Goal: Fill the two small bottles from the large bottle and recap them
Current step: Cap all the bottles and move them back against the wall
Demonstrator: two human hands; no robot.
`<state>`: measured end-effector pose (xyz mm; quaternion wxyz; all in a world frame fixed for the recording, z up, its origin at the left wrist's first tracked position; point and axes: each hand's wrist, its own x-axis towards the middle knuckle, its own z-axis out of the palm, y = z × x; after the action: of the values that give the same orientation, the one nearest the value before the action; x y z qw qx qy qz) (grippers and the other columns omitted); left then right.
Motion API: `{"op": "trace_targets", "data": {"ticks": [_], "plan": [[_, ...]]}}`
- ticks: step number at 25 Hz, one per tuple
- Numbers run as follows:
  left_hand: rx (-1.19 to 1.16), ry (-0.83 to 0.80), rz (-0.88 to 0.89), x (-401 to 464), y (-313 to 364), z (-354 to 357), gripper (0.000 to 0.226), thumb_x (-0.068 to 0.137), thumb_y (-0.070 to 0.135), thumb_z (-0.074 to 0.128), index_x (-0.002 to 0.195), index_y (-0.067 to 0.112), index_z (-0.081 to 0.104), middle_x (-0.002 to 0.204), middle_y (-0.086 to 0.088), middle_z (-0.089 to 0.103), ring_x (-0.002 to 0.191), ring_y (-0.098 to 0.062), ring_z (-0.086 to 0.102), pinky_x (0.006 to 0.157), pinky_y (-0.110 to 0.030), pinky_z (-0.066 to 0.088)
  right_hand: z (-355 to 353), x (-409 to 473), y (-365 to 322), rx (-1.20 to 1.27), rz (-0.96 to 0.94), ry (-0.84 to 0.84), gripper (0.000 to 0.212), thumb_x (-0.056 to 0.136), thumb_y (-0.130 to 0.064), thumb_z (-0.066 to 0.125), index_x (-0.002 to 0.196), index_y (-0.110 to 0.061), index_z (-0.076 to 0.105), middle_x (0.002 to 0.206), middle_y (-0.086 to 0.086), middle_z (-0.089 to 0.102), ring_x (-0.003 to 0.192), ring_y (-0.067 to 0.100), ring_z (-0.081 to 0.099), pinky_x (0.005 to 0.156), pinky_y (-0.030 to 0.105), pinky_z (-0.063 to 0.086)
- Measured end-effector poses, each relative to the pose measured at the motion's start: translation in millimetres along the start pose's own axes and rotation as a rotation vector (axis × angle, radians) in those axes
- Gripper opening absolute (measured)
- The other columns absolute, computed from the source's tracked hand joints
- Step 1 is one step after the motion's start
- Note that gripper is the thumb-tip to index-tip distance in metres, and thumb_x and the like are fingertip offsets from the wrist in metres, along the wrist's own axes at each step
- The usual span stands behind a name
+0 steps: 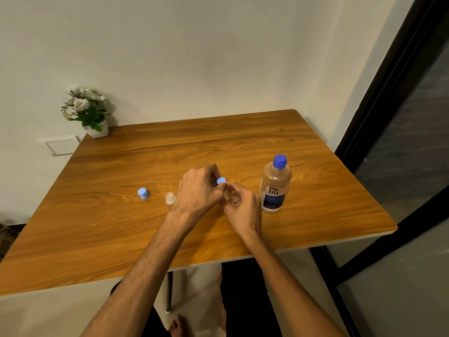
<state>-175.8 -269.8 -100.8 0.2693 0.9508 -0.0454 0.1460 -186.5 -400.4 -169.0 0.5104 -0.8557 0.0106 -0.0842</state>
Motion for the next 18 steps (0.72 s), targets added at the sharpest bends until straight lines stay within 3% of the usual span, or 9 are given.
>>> {"op": "trace_targets", "data": {"ticks": [4, 7, 9, 11, 13, 16, 18], "plan": [[0.107, -0.066, 0.095, 3, 6, -4, 0.014, 0.084, 0.026, 0.072, 0.095, 0.02, 0.075, 0.093, 0.002, 0.074, 0.087, -0.021, 0.07, 0.07, -0.036, 0.057, -1, 2, 0, 0.016, 0.0, -0.012, 0.043, 0.087, -0.022, 0.082, 0.128, -0.03, 0.072, 0.114, -0.004, 0.081, 0.09, 0.009, 0.076, 0.081, 0.041, 0.067], [0.083, -0.202, 0.218, 3, 15, -12, 0.042, 0.074, 0.042, 0.047, 0.094, 0.02, 0.078, 0.11, 0.002, 0.075, 0.107, -0.021, 0.066, 0.09, -0.039, 0.05, 1, 1, 2, -0.016, -0.019, -0.004, 0.034, 0.086, -0.021, 0.081, 0.118, -0.029, 0.074, 0.109, -0.003, 0.081, 0.093, 0.01, 0.077, 0.08, 0.043, 0.067], [0.079, -0.18, 0.212, 1, 14, -8, 0.054, 0.073, 0.047, 0.045, 0.107, 0.02, 0.077, 0.122, 0.001, 0.072, 0.119, -0.02, 0.062, 0.099, -0.042, 0.046, 2, 2, 3, -0.037, -0.046, 0.007, 0.026, 0.087, -0.024, 0.08, 0.112, -0.03, 0.074, 0.104, -0.004, 0.081, 0.091, 0.01, 0.076, 0.077, 0.042, 0.066], [0.156, -0.076, 0.142, 2, 10, -2, 0.042, 0.086, 0.045, 0.061, 0.115, 0.018, 0.075, 0.122, -0.002, 0.068, 0.119, -0.021, 0.061, 0.097, -0.039, 0.048, 0, 2, 2, -0.031, -0.05, -0.006, 0.029, 0.088, -0.021, 0.08, 0.114, -0.031, 0.073, 0.107, -0.004, 0.081, 0.095, 0.012, 0.076, 0.079, 0.041, 0.067], [0.178, -0.101, 0.115, 5, 11, -3, 0.034, 0.088, 0.041, 0.066, 0.109, 0.017, 0.077, 0.116, -0.003, 0.067, 0.115, -0.022, 0.06, 0.095, -0.038, 0.049, -1, 2, 0, -0.017, -0.032, -0.022, 0.034, 0.088, -0.018, 0.08, 0.119, -0.029, 0.073, 0.11, -0.003, 0.081, 0.098, 0.013, 0.076, 0.081, 0.041, 0.066], [0.105, -0.239, 0.207, 4, 19, -10, 0.052, 0.07, 0.051, 0.041, 0.09, 0.022, 0.079, 0.113, 0.003, 0.07, 0.114, -0.02, 0.06, 0.098, -0.043, 0.045, 1, 3, 4, -0.05, -0.033, -0.007, 0.02, 0.087, -0.021, 0.079, 0.106, -0.027, 0.073, 0.093, -0.005, 0.079, 0.084, 0.013, 0.074, 0.073, 0.045, 0.065], [0.112, -0.165, 0.2, 3, 18, -6, 0.048, 0.074, 0.045, 0.042, 0.095, 0.021, 0.078, 0.113, 0.002, 0.071, 0.113, -0.021, 0.061, 0.095, -0.04, 0.045, 2, 2, 3, -0.055, -0.044, -0.002, 0.019, 0.087, -0.025, 0.079, 0.105, -0.028, 0.073, 0.093, -0.006, 0.079, 0.084, 0.012, 0.074, 0.072, 0.044, 0.065]]}}
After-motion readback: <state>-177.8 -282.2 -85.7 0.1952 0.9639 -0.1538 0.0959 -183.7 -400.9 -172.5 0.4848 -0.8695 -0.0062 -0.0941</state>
